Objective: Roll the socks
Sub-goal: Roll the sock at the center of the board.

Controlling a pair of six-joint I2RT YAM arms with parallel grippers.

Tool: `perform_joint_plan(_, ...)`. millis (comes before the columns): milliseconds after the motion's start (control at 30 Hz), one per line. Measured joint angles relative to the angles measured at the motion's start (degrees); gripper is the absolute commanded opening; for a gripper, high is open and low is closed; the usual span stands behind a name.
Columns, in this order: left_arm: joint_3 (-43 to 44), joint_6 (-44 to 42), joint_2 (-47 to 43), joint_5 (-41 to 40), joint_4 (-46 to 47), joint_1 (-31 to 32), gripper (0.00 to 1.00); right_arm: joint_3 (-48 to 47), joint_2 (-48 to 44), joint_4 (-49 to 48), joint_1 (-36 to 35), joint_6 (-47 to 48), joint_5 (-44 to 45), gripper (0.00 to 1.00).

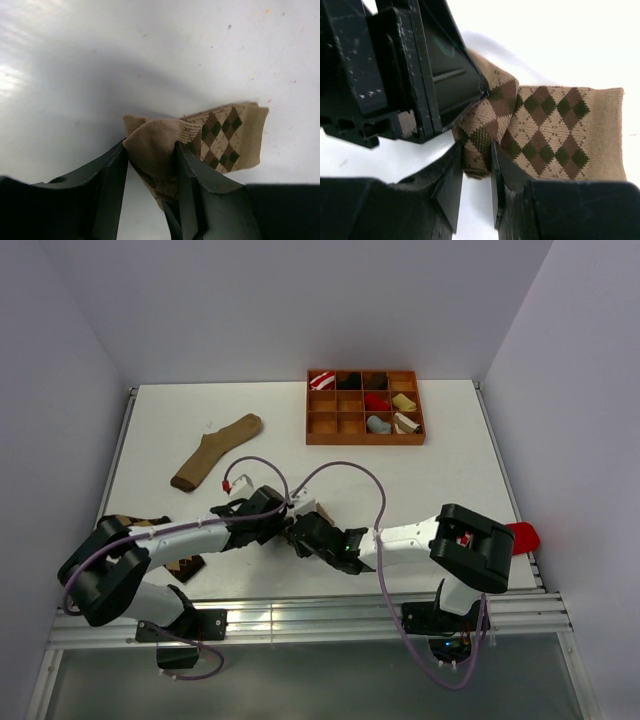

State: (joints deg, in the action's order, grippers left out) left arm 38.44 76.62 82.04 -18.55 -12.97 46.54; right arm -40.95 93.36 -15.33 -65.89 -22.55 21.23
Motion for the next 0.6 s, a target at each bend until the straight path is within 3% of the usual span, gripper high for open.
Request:
perform_joint_plan(167, -2.80, 1.03, -5.68, -2.40, -4.37, 1.01, 0.61, -1.01, 0.37, 0.37, -0.09, 0.46, -6.47, 0.00)
perform_joint_plan(333, -2.82, 1.18, -7.76, -3.82, -4.81, 1.07, 0.69, -0.28, 0.22, -0.92, 4.33, -2.05, -14.97, 0.00)
perform_joint_plan(500, -3.41, 1.66, -13.77, -5.66, -1.77, 1.07, 0.74, 4.52, -0.66, -6.64, 14.49, -8.92, -29.99, 0.00)
perform_joint_plan(600, -6.34, 1.90, -19.21, -6.10, 2.95, 1.09, 0.69, 7.61, -0.31, -11.15, 19.69, -13.97, -37.55, 0.00)
